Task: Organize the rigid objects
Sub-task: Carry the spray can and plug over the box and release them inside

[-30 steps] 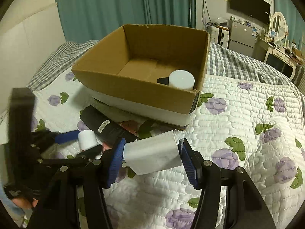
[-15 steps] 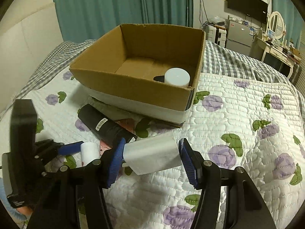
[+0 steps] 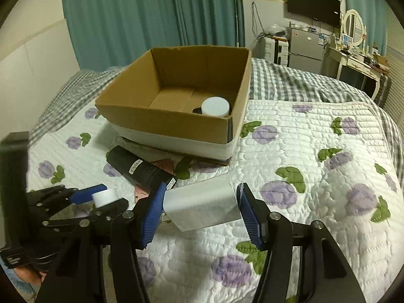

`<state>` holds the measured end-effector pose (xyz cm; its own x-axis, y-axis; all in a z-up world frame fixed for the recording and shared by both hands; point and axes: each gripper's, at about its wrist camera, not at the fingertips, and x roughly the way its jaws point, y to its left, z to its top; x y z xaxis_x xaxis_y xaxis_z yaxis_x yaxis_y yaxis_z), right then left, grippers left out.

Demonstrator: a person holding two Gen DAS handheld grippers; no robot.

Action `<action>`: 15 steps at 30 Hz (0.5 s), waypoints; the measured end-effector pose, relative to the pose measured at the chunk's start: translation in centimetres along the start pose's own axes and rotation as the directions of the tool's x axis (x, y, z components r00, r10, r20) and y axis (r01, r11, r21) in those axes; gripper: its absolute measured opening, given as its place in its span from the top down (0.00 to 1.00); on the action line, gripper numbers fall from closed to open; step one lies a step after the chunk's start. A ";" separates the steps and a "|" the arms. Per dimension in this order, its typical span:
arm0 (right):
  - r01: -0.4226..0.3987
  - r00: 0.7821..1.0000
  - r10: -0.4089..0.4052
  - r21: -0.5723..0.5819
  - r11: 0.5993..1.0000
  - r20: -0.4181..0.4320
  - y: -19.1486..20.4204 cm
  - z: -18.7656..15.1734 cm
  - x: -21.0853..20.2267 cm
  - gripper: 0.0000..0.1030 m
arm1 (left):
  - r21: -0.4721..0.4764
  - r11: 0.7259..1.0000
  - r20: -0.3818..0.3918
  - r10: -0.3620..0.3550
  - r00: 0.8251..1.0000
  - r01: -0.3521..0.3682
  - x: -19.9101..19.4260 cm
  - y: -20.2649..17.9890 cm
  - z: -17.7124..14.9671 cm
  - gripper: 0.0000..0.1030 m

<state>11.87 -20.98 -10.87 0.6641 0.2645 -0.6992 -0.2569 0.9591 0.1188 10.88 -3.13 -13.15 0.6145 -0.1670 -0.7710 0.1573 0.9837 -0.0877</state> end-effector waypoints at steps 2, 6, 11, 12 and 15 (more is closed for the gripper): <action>-0.001 1.000 0.001 0.006 1.000 0.007 0.0 -0.3 -0.5 0.44 | 0.009 1.000 0.016 0.004 1.000 -0.004 -0.7 -0.5 -0.1 0.61; -0.003 1.000 0.002 0.020 1.000 0.019 -0.3 -0.6 -1.3 0.44 | 0.048 0.999 0.043 0.022 0.999 -0.024 -1.5 -2.5 0.5 0.63; -0.004 0.999 0.003 0.019 1.000 0.042 -0.4 -0.2 -2.2 0.44 | 0.053 0.997 0.101 0.047 0.994 -0.053 -3.6 -2.9 2.1 0.64; -0.006 0.999 0.006 0.017 1.000 0.048 -0.3 0.0 -2.4 0.44 | 0.053 0.997 0.120 0.053 0.991 -0.060 -4.2 -2.9 2.5 0.64; -0.012 0.998 0.011 0.011 1.000 0.069 -0.4 1.0 -3.3 0.44 | 0.046 0.997 0.182 0.059 0.982 -0.068 -6.4 -2.5 4.3 0.64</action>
<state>10.53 -22.16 -7.93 0.7083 0.2816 -0.6473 -0.2568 0.9569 0.1353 9.90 -4.85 -5.25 0.7531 -0.1182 -0.6472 0.1503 0.9886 -0.0056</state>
